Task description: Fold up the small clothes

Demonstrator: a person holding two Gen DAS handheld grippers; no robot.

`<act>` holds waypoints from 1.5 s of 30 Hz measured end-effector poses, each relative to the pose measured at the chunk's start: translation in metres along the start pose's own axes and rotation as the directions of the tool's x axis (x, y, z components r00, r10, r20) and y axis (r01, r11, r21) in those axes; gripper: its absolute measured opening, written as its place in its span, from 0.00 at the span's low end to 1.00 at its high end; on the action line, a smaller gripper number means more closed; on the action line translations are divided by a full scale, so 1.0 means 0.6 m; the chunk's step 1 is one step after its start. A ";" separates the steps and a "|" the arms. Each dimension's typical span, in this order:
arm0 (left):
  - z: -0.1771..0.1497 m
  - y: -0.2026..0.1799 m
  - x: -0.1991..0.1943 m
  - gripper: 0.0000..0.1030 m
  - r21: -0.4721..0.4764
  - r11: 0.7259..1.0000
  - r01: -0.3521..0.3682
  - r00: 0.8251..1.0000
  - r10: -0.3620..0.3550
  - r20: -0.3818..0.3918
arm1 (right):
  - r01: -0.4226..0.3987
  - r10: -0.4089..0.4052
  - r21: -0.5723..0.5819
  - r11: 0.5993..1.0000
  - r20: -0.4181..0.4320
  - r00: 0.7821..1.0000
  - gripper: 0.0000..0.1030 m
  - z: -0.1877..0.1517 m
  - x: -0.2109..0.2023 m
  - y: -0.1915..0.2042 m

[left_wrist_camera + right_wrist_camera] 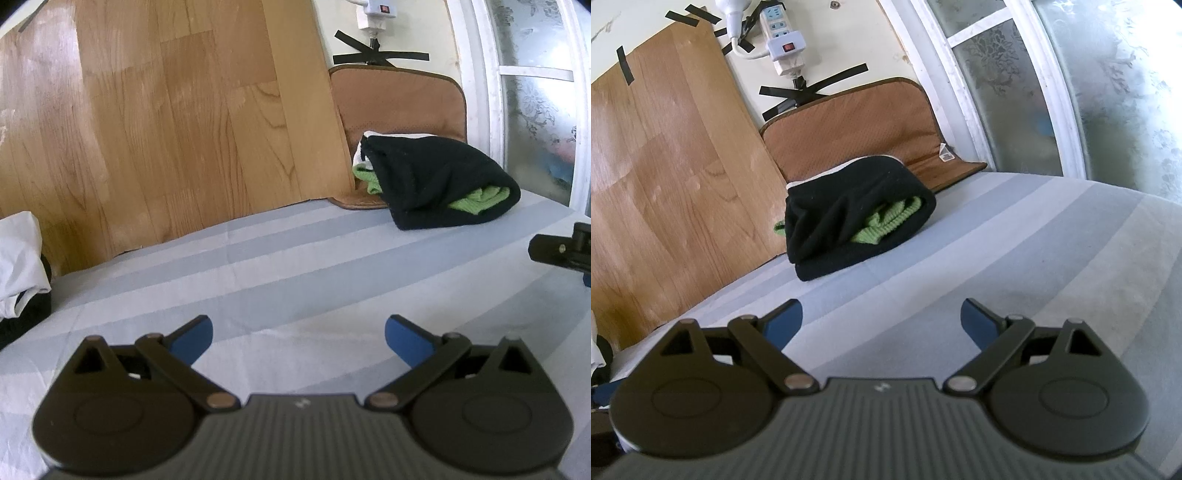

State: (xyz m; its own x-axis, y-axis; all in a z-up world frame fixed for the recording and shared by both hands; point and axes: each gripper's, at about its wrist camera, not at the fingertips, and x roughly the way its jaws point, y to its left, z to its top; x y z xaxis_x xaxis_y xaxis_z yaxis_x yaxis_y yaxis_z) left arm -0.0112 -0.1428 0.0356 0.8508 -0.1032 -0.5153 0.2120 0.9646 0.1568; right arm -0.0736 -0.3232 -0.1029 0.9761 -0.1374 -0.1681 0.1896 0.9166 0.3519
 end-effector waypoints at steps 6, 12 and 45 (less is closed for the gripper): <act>0.000 0.001 -0.001 1.00 0.003 1.000 0.006 1.000 -0.006 0.003 | 0.000 0.000 0.001 1.000 0.000 1.000 0.92 0.000 0.000 0.000; -0.002 -0.002 -0.008 1.00 0.020 1.000 0.010 0.999 -0.010 0.033 | 0.000 0.000 0.006 1.000 0.004 1.000 0.92 0.000 0.000 0.000; -0.001 -0.003 -0.003 1.00 0.028 1.000 -0.015 1.000 0.015 -0.006 | -0.005 0.005 0.012 1.000 0.007 1.000 0.92 0.002 -0.001 -0.004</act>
State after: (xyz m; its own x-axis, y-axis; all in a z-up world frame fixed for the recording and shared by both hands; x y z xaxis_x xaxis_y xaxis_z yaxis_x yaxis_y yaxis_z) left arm -0.0133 -0.1441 0.0356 0.8508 -0.0870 -0.5182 0.2125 0.9589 0.1879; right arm -0.0746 -0.3257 -0.1026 0.9777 -0.1357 -0.1601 0.1863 0.9126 0.3640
